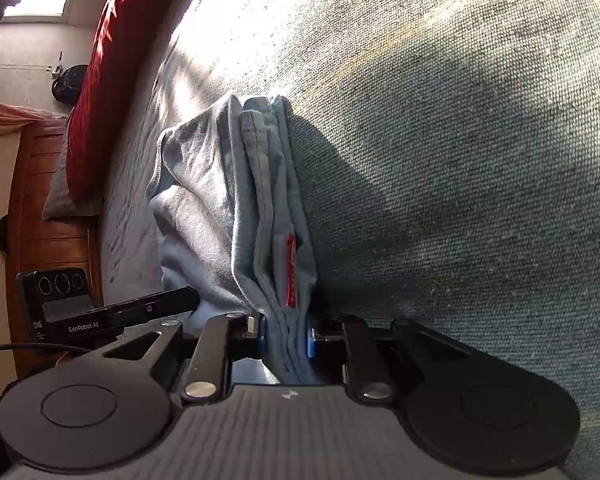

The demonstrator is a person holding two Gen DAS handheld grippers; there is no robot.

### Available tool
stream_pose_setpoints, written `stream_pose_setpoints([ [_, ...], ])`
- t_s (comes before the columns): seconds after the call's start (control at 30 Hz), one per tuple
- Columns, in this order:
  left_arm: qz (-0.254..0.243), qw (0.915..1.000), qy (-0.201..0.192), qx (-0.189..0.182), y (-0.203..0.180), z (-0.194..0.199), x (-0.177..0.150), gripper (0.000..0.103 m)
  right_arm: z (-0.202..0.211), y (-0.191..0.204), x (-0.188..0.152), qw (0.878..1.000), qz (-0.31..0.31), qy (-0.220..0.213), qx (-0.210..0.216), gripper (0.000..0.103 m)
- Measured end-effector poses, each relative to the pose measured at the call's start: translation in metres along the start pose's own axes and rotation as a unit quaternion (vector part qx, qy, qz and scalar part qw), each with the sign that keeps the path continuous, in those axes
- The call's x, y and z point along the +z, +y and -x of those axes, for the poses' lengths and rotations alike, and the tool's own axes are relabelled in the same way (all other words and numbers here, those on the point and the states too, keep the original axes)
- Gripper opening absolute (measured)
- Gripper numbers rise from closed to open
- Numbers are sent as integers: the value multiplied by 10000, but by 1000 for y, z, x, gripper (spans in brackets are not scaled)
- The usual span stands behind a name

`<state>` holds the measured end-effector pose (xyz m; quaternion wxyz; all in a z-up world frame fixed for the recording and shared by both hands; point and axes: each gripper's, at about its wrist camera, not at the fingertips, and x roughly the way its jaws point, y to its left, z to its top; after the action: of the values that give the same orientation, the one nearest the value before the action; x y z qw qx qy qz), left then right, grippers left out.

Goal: Fold clothes
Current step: 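Close both grippers on the shirt end and lift it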

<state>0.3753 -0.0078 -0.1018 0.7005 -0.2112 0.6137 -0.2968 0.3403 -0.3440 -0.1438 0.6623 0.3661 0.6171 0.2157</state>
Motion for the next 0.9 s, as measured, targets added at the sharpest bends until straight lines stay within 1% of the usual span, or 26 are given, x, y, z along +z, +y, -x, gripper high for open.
stream_pose_setpoints([
  [0.07, -71, 9999, 2, 118, -6, 1, 0, 30, 1, 5, -4, 9999, 16, -78, -90, 17],
  [0.13, -86, 9998, -6, 165, -11, 2, 0, 26, 2, 10, -8, 9997, -3, -171, -163, 18],
  [0.2, -91, 9998, -21, 171, -17, 4, 0, 17, 4, 14, -12, 9994, -38, -269, -224, 18],
  [0.3, -99, 9998, -73, 144, -25, 8, -2, 11, 7, 24, -15, 9990, 71, -316, -305, 19],
  [0.57, -68, 9998, -185, -58, -37, 25, -4, 7, 17, 51, -19, 9975, 467, -301, -436, 19],
  [0.9, -4, 9993, -304, -219, -39, 55, -9, 6, 20, 86, -26, 9973, 700, -153, -185, 19],
])
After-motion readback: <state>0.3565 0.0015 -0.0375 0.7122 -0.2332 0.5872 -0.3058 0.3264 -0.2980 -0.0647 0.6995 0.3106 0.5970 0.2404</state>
